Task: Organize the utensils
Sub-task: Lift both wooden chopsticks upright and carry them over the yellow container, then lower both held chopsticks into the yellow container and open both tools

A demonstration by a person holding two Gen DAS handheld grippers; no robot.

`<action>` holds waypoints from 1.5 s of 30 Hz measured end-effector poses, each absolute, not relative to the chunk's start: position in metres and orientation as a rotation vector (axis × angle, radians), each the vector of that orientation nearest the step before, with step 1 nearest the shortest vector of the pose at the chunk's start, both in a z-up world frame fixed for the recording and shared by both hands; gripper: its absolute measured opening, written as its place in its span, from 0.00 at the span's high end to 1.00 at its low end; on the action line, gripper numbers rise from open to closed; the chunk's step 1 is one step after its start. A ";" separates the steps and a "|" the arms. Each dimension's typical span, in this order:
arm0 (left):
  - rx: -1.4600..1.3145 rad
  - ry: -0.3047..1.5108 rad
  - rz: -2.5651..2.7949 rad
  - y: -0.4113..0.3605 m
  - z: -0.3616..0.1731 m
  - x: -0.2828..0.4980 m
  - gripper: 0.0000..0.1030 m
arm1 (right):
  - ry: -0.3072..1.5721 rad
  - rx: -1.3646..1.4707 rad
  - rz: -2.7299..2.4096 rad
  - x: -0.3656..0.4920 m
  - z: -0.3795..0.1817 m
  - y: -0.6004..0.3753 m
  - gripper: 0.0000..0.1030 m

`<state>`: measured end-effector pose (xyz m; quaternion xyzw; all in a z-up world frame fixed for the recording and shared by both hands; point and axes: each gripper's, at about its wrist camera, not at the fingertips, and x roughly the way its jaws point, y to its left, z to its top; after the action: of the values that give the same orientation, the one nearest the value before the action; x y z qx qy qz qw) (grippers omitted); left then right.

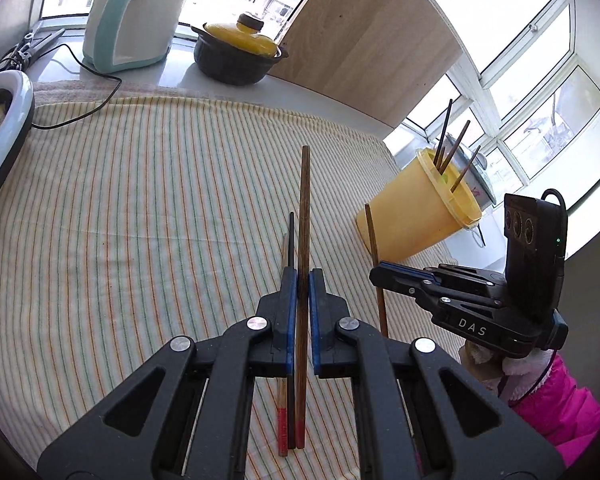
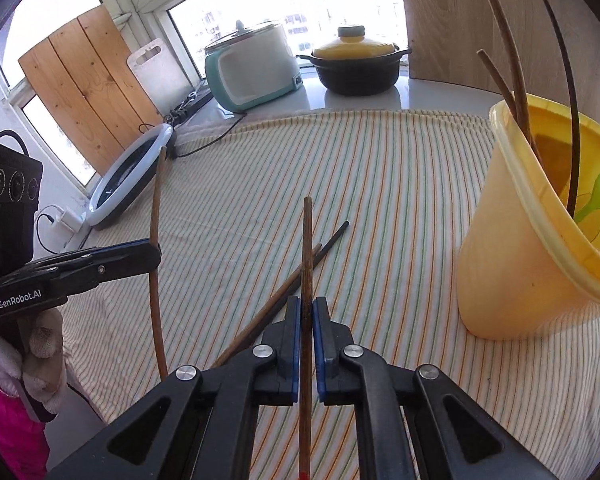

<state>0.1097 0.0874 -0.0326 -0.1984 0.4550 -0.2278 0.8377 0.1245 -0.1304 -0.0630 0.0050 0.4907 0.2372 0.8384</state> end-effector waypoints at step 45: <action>-0.261 0.581 -0.634 -0.054 0.108 0.119 0.96 | 0.527 0.144 0.380 0.067 0.106 -0.282 0.97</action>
<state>0.1186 -0.0545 0.1081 -0.1260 0.2809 -0.3062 0.9008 0.0669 -0.2825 0.1062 0.0706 0.2588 0.1866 0.9451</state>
